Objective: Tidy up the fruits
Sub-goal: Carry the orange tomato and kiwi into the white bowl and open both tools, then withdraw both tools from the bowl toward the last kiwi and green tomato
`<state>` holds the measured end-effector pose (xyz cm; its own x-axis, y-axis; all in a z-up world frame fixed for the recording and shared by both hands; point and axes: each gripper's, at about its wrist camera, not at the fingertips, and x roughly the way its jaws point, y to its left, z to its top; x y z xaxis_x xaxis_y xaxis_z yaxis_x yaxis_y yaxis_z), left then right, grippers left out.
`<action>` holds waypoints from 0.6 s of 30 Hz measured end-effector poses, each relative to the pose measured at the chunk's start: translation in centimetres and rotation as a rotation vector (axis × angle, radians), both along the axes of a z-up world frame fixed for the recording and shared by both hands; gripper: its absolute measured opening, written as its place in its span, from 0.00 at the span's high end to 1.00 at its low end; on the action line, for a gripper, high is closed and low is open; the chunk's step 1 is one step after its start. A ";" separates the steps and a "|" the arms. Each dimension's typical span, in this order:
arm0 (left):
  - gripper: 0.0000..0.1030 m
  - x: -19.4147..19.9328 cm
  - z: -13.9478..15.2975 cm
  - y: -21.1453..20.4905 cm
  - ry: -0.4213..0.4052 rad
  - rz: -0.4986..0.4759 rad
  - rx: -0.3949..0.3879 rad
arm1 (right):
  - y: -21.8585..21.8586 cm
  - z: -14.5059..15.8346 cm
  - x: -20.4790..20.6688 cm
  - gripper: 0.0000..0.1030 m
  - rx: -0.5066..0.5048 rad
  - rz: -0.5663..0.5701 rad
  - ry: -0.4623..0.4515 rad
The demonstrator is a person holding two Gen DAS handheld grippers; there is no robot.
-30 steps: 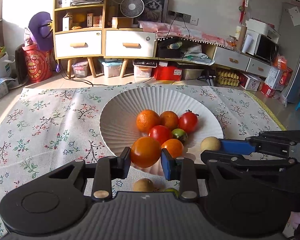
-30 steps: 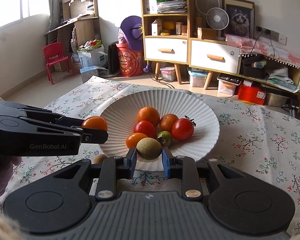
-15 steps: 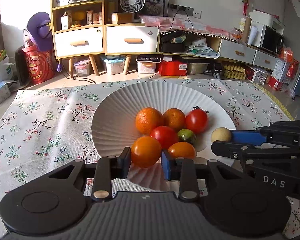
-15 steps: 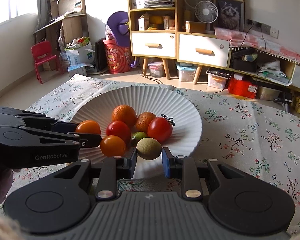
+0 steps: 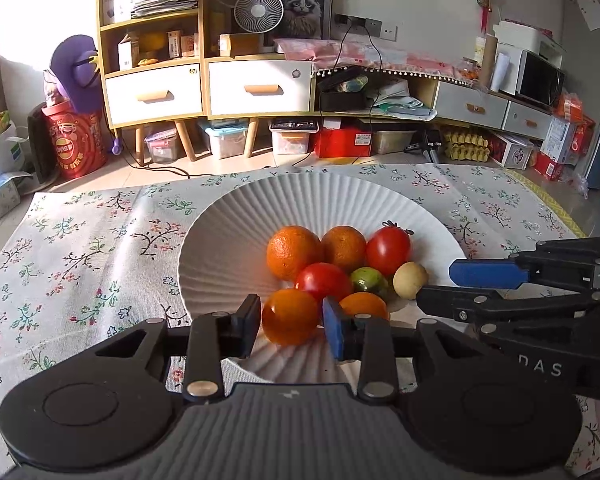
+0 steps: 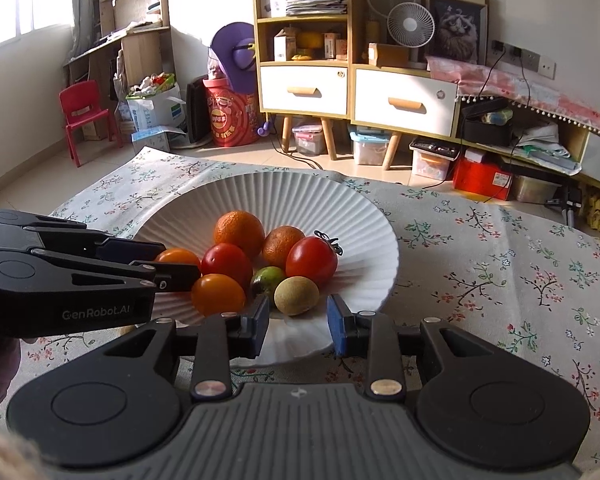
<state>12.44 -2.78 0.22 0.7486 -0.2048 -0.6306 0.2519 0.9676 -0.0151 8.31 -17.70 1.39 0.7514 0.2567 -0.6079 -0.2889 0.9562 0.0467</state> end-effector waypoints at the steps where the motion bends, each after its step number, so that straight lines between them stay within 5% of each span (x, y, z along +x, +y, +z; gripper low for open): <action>1: 0.64 -0.2 0.0 0.0 -0.001 -0.001 0.000 | -0.1 0.1 -0.1 0.70 0.001 -0.003 -0.001; 18: 0.37 -2.4 1.3 1.2 -0.035 -0.027 -0.015 | -1.0 1.1 -1.2 0.50 0.031 -0.014 -0.014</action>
